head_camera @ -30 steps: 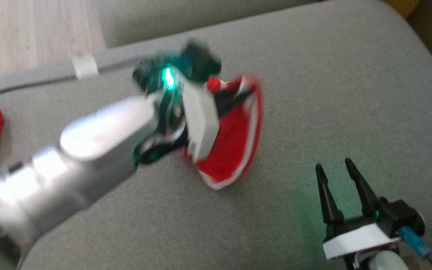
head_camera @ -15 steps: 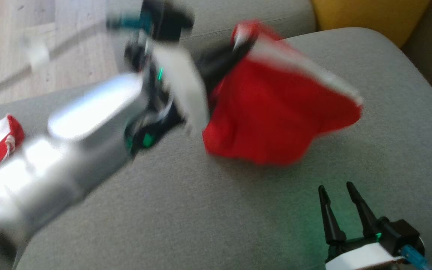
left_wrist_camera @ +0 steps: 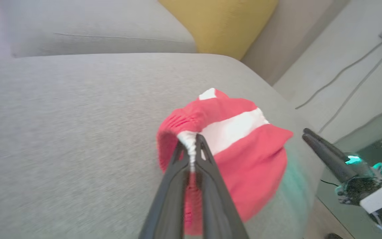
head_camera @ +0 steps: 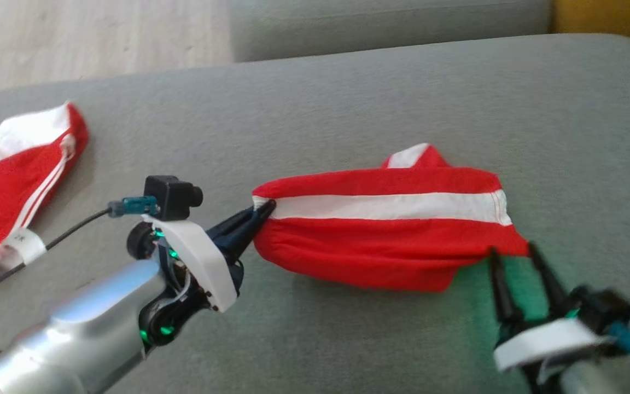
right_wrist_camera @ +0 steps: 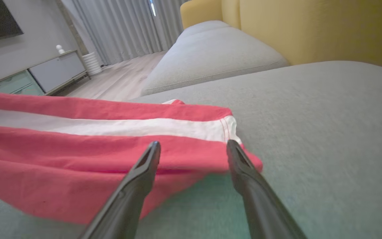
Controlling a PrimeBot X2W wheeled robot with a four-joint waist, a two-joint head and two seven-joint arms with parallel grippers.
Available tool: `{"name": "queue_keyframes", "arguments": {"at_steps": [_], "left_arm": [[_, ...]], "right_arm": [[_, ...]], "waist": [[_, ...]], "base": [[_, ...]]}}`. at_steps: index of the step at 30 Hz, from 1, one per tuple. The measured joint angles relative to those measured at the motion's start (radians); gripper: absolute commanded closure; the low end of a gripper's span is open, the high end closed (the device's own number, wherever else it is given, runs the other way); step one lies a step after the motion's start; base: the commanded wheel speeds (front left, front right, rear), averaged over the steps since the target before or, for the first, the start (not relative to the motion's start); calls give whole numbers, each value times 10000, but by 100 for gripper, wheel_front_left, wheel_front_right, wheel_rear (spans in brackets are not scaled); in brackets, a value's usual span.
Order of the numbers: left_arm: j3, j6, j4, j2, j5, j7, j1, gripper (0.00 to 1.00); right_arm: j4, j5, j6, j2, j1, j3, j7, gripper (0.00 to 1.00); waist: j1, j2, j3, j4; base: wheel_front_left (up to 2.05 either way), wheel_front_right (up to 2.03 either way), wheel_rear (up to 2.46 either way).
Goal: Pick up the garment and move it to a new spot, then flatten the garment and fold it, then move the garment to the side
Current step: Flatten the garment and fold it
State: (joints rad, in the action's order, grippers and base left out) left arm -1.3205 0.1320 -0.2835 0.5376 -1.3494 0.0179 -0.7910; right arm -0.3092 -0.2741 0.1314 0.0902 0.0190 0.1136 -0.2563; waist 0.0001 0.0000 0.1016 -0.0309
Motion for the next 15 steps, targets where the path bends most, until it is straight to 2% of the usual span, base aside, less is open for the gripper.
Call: {"name": "queue_keyframes", "arguments": {"at_steps": [4,10,15], "left_arm": [[0,-12,-546,-4,535,215,-21,100],[-4,-13,-1459,-111,1429,274,-270,100],[-4,-10,-1833,-435,1630,364,-579,100]], "right_arm": [[-798,-1496,0,1055,-1054,573,180,0],[-825,-4939,0,2715,-2245,2395,2330,0],[-380,-6938,0,3902,-2586,3434,3425,0]], "waist": [[0,0,209,474],[1,0,523,935],[1,0,729,1210]], "base": [[0,0,0],[0,0,0],[0,0,0]]}}
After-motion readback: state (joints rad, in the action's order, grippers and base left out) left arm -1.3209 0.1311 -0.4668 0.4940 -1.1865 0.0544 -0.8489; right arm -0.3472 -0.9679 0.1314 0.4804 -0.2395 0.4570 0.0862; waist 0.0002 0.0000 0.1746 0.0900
